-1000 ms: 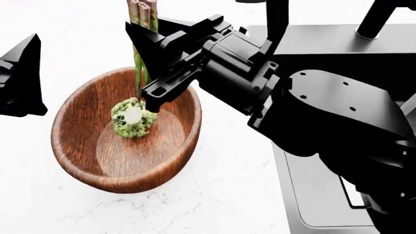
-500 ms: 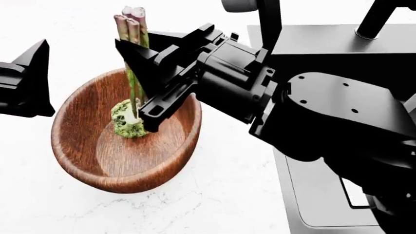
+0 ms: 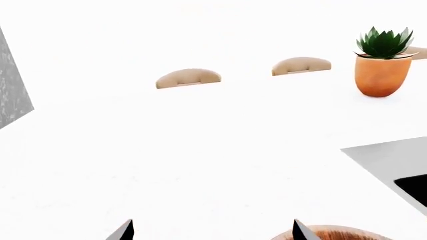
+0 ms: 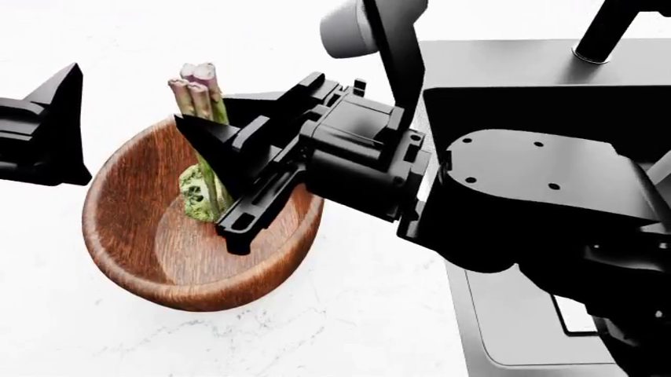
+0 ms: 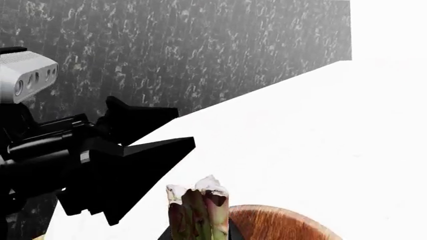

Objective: Pick the broccolis and asparaguss from the sink and place them in one bowl. Place the pear in the other bowl. Then turn off the sink faucet.

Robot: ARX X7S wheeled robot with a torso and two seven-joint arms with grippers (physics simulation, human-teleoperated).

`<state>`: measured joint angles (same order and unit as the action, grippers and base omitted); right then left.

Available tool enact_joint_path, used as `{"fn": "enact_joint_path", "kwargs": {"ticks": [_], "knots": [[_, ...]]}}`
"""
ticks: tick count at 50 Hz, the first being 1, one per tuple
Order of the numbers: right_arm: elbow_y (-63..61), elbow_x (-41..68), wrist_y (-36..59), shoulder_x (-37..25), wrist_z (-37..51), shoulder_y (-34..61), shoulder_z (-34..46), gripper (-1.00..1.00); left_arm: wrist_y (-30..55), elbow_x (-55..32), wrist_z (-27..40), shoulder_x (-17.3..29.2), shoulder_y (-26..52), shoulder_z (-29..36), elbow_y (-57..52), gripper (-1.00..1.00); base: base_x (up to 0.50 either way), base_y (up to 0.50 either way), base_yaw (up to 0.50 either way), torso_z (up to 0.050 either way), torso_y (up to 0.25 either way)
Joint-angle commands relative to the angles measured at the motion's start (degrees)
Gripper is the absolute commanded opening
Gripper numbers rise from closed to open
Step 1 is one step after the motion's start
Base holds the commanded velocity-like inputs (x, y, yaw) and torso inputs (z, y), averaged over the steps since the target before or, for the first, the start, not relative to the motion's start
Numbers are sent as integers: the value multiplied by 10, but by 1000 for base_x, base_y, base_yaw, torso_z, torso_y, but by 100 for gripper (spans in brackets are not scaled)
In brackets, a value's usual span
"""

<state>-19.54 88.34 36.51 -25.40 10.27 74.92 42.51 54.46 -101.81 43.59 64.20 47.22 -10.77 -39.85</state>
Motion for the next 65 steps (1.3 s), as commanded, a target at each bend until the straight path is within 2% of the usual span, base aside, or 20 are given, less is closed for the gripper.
{"fn": "enact_joint_path", "kwargs": {"ticks": [1, 3, 4, 27, 41, 51, 65], "knots": [[-4, -2, 11, -2, -6, -1, 9, -100, 0, 2, 0, -1, 5, 7, 3, 100, 0, 0, 0, 0, 0], [-4, -3, 11, -2, -6, -2, 10, -100, 0, 3, 0, -1, 6, 8, 3, 100, 0, 0, 0, 0, 0], [-4, -4, 12, -2, -6, -2, 11, 100, 0, 3, 1, -1, 6, 8, 4, 100, 0, 0, 0, 0, 0], [-24, 9, 0, -7, 4, 5, -5, 100, -4, -8, 3, 6, 6, 1, 1, 100, 0, 0, 0, 0, 0], [-67, 32, -1, -38, 45, 49, -41, 100, -10, -24, 4, 8, 5, -7, -6, 100, 0, 0, 0, 0, 0], [-148, 65, 46, -131, 156, 73, -49, 100, -19, -53, 4, 2, 6, -5, -15, 100, 0, 0, 0, 0, 0], [-213, 116, 77, -195, 265, 70, -36, 100, -22, -92, -2, -42, 59, 73, -22, 100, 0, 0, 0, 0, 0]]}}
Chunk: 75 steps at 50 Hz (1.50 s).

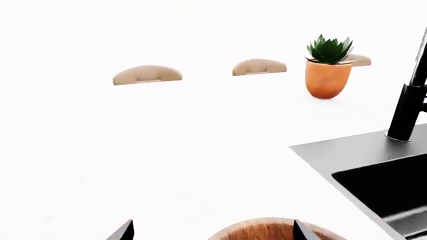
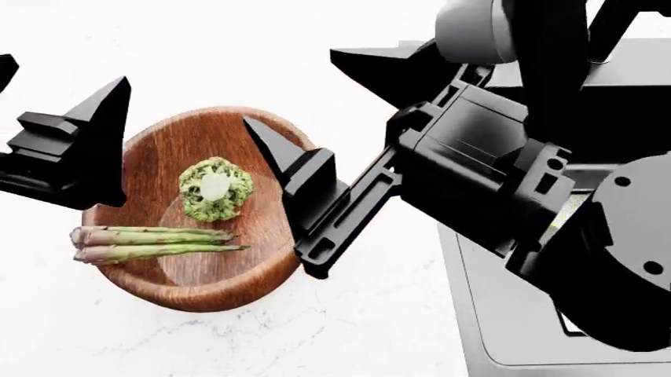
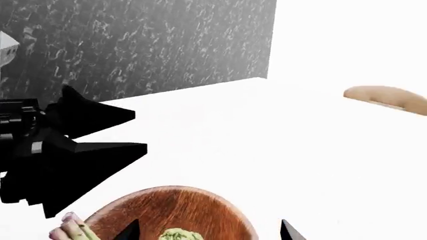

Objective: Pick the broccolis and asparaguss from the sink and place them in one bowl. Place the pear in the other bowl. Then turn off the sink faucet.

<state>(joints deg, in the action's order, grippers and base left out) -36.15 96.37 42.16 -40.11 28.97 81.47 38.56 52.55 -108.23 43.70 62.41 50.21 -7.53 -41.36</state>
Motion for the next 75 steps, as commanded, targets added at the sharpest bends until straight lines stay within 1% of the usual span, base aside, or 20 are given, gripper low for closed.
{"fn": "enact_joint_path", "kwargs": {"ticks": [1, 4, 19, 43, 56, 75], "knots": [[-46, 39, 18, -48, 83, 3, 3, 100, -3, -28, -4, -26, 31, 43, -7, 100, 0, 0, 0, 0, 0], [-44, 49, 13, -47, 93, -2, 3, 100, -2, -28, -7, -31, 32, 47, -9, 100, -1, -51, 0, 0, 0], [-38, 62, -5, -52, 113, -19, 1, 100, 0, -21, -19, -41, 24, 54, -14, 100, -9, -500, 0, 0, 0], [-35, 61, -2, -52, 114, -16, 3, 100, 9, 4, -34, -57, 31, 72, -4, 100, -9, -500, 0, 0, 0], [-37, 62, -4, -54, 117, -18, 2, 100, 7, 5, -33, -56, 25, 72, -6, 100, -9, -500, 0, 0, 0], [-29, 46, -5, -56, 110, -28, 4, 100, 19, 53, -56, -76, 15, 93, 29, 100, -10, -500, 0, 0, 0]]}}
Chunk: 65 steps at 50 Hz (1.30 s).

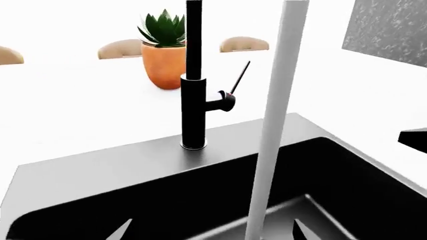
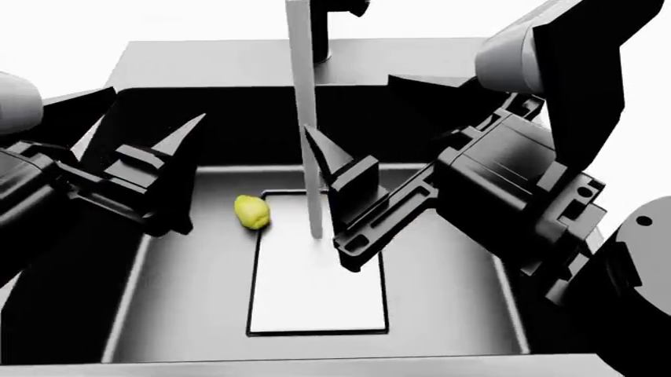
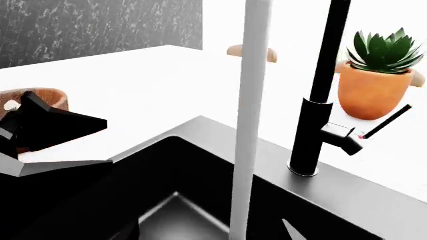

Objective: Pick the broccolis and asparaguss from the sink and place them in one bowl. Place the pear in the other bowl. Then turn off the sink faucet.

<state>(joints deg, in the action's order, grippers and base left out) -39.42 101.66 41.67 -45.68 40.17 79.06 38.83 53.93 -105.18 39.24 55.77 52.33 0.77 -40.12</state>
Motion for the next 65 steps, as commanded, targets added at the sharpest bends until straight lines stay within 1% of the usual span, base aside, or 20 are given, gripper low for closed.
{"fn": "enact_joint_path", "kwargs": {"ticks": [1, 5, 9, 11, 13, 21, 28, 35, 37, 40, 46, 54, 65], "knots": [[4, -7, -1, 0, -2, -4, 1, 100, 5, 23, -12, -10, -6, 11, 18, 100, -10, -500, 0, 0, 0], [6, -12, -1, -3, -1, -6, 0, 100, 7, 30, -14, -14, -7, 17, 23, 100, -9, -485, 0, 0, 0], [10, -23, 2, -6, -2, -6, 1, 100, 10, 39, -16, -19, -10, 26, 33, 100, 0, -22, 0, 0, 0], [-39, 3, -16, -44, 23, -28, -15, 100, 14, 43, -18, -23, -7, 33, 44, 100, 0, 0, 0, 0, 0], [-54, 11, -29, -62, 33, -41, -25, 100, 19, 45, -21, -28, -2, 44, 58, 100, 0, 0, 0, 0, 0], [-55, -11, -43, -66, 41, -66, -28, 100, 74, 93, -52, -82, 66, 136, 173, 100, 0, 0, 0, 0, 0], [-62, -12, -49, -71, 44, -73, -31, 100, 95, 128, -64, -112, 102, 177, 254, 100, 0, 0, 0, 0, 0], [-66, -26, -75, -87, 26, -103, -49, 100, 105, 169, -76, -132, 113, 212, 298, 100, 0, 0, 0, 0, 0], [-66, -36, -88, -94, 18, -121, -56, 100, 109, 186, -85, -140, 118, 226, 313, 100, 0, 0, 0, 0, 0], [-65, -48, -102, -105, 7, -143, -63, 100, 115, 233, -105, -151, 135, 258, 342, 100, 0, 0, 0, 0, 0], [-61, -64, -120, -114, -15, -172, -71, 100, 113, 290, -131, -174, 153, 298, 401, 100, 0, 0, 0, 0, 0], [-60, -80, -138, -118, -31, -197, -78, 100, 108, 352, -152, -189, 164, 347, 438, 100, 0, 0, 0, 0, 0], [-68, -93, -155, -126, -33, -222, -85, 100, 79, 393, -186, -210, 160, 374, 497, 100, 0, 0, 0, 0, 0]]}}
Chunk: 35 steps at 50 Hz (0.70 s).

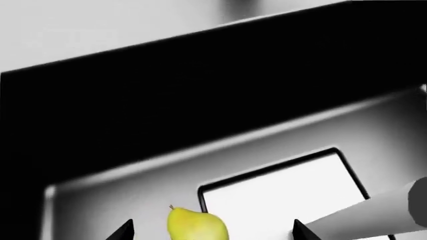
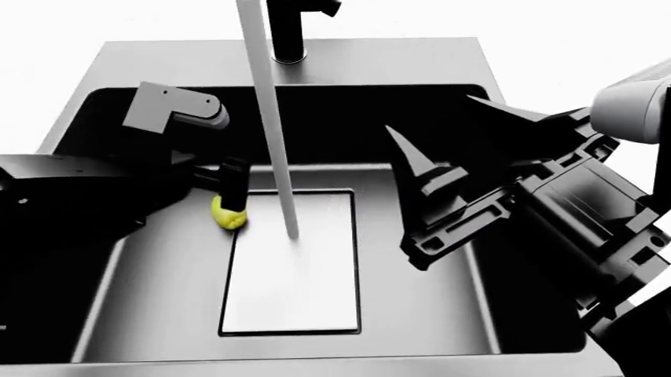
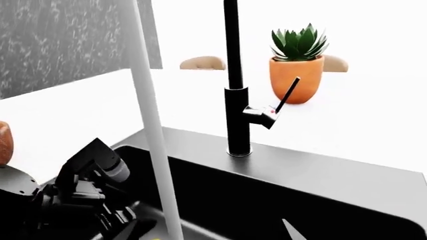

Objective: Pick the broccolis and asparaguss from the sink and place them in one bowl. Place the pear in the other bowl. Then turn off the sink faucet.

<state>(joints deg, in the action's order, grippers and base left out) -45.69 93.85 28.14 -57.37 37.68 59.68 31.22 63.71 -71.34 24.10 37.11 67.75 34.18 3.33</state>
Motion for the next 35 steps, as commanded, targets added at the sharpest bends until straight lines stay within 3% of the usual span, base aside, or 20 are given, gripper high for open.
{"fn": "enact_joint_path", "kwargs": {"ticks": [1, 21, 35], "knots": [[-5, -16, -21, -9, -9, -30, -9, 100, -22, 58, -39, -26, 6, 42, 69, 100, 0, 0, 0, 0, 0], [1, -61, -51, -9, -41, -73, -18, 100, -83, 117, -101, -89, 25, 72, 234, 100, 0, 0, 0, 0, 0], [-8, -78, -104, -30, -44, -130, -45, 100, -128, 166, -195, -149, 61, 113, 378, 100, 0, 0, 0, 0, 0]]}}
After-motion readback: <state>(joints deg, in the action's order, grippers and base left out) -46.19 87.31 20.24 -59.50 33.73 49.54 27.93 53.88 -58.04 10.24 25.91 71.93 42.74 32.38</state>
